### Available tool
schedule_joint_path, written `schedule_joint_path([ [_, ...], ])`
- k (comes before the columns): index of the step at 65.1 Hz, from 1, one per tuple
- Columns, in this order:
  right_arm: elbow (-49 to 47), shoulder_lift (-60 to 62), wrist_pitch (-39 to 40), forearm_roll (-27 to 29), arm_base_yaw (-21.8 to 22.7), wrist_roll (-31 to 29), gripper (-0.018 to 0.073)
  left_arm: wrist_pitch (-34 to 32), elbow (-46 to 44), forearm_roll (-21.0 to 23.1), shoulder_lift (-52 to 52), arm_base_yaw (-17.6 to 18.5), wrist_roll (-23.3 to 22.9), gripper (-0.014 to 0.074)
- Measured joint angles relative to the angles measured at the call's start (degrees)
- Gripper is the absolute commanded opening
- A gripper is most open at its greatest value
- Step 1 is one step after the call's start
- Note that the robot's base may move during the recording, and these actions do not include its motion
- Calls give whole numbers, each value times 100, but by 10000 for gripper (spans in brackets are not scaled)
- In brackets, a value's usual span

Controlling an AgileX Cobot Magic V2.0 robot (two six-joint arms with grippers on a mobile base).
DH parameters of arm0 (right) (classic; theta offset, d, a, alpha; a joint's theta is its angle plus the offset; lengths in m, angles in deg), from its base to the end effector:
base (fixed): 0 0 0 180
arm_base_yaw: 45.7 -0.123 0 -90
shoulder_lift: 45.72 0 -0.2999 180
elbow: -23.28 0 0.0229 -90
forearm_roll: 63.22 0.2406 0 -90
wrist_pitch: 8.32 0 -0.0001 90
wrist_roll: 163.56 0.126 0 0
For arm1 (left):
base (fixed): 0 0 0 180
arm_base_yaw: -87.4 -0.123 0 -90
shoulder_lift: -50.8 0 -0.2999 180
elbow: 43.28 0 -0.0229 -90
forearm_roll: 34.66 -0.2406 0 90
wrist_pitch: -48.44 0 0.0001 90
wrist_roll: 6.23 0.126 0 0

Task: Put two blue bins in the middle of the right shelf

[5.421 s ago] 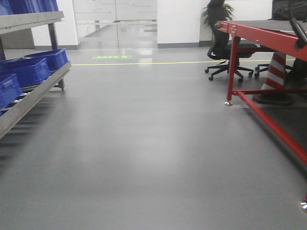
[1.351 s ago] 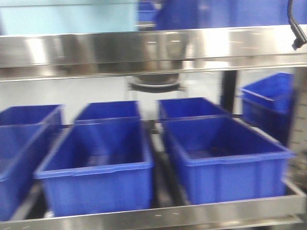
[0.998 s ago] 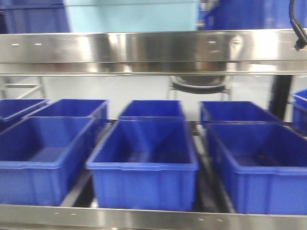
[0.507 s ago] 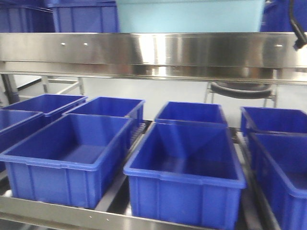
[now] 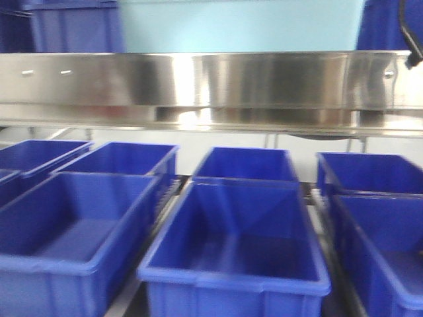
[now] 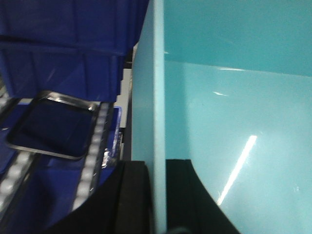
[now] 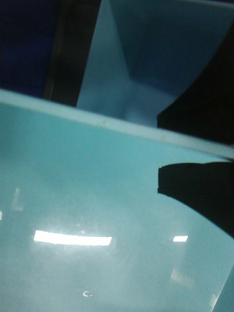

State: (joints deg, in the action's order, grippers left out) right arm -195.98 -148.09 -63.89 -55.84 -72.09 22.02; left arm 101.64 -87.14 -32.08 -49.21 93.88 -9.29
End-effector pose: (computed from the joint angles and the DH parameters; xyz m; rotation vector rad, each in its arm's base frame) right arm 0.3332 0.1802 0.4854 -0.3695 2.0695 0.4944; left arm 0.3552 -0.0449 0.5296 0.0557 1.9104 -0.1652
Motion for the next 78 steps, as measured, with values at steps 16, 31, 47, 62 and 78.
schedule_joint_path([
  [16, 0, 0, 0, -20, 0, 0, -151, 0, 0, 0, 0, 0, 0, -111],
  [31, 0, 0, 0, -20, 0, 0, -151, 0, 0, 0, 0, 0, 0, -111],
  [47, 0, 0, 0, -20, 0, 0, -151, 0, 0, 0, 0, 0, 0, -111],
  [62, 0, 0, 0, -20, 0, 0, -151, 0, 0, 0, 0, 0, 0, -111],
  [78, 0, 0, 0, -20, 0, 0, -151, 0, 0, 0, 0, 0, 0, -111],
])
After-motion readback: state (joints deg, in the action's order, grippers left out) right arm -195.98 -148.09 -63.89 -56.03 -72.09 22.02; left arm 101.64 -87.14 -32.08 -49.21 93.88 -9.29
